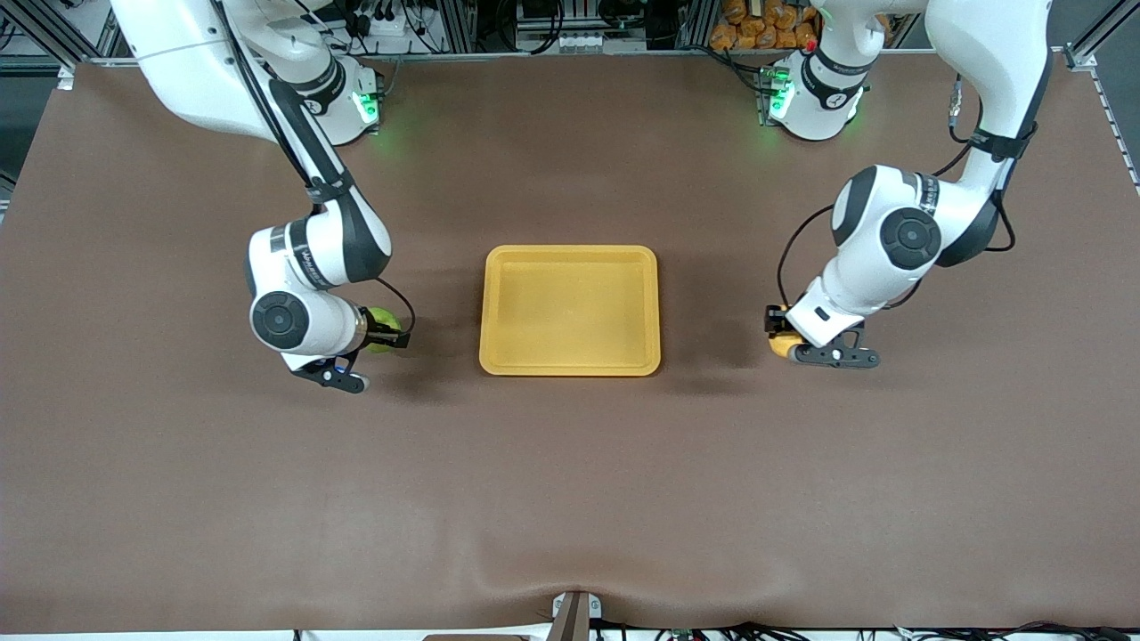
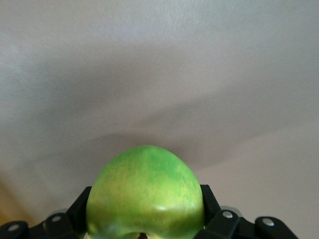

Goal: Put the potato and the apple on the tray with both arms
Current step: 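Close the right gripper on the apple while the left gripper grasps the potato, then carry the apple with the right gripper while the left gripper carries the potato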

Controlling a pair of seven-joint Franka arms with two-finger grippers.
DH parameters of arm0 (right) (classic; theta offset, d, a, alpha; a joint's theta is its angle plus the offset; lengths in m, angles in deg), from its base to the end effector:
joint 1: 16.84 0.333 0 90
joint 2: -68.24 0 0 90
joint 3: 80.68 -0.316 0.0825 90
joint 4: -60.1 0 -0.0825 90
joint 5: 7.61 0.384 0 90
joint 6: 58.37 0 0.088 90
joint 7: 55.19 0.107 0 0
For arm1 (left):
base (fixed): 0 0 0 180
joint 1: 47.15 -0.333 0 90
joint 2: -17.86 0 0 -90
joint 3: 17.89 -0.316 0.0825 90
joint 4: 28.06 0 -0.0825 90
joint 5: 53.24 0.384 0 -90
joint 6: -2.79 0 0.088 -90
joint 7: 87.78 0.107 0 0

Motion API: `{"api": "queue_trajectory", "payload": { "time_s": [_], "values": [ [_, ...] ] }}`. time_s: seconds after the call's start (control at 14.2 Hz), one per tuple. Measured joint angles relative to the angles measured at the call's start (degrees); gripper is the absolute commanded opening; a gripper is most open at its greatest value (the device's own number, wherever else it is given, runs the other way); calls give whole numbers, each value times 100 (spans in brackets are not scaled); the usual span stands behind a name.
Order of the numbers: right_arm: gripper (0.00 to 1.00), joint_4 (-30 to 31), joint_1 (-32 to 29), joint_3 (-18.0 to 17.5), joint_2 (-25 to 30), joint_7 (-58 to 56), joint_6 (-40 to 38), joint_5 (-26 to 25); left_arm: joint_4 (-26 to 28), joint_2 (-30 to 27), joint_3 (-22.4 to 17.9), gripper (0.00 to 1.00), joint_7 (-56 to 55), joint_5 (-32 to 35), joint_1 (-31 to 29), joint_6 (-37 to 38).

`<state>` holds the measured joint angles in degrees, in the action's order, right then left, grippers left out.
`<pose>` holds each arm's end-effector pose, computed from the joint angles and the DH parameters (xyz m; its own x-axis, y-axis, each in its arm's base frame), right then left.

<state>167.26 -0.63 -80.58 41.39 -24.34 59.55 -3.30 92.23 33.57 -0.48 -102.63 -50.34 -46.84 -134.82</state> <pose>0.5800 0.1717 0.2431 0.9164 -0.2991 -0.2660 -0.2833 -0.9541 0.0969 0.5560 -0.1737 0.2985 0.9969 -0.0735 0.0292 -0.0751 -0.9957 0.0548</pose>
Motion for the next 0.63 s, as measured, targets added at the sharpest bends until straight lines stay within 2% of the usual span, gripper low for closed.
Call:
{"api": "queue_trajectory", "payload": {
  "time_s": [0.28, 0.63],
  "values": [
    [0, -185, -33, 16, 142, -55, -217, -2, -181, 9, 326, 6, -574, 0, 156, 116],
    [0, -521, -31, 3, 282, -78, -764, 1, -266, 116, 352, 7, -1116, 0, 802, 126]
  ]
}}
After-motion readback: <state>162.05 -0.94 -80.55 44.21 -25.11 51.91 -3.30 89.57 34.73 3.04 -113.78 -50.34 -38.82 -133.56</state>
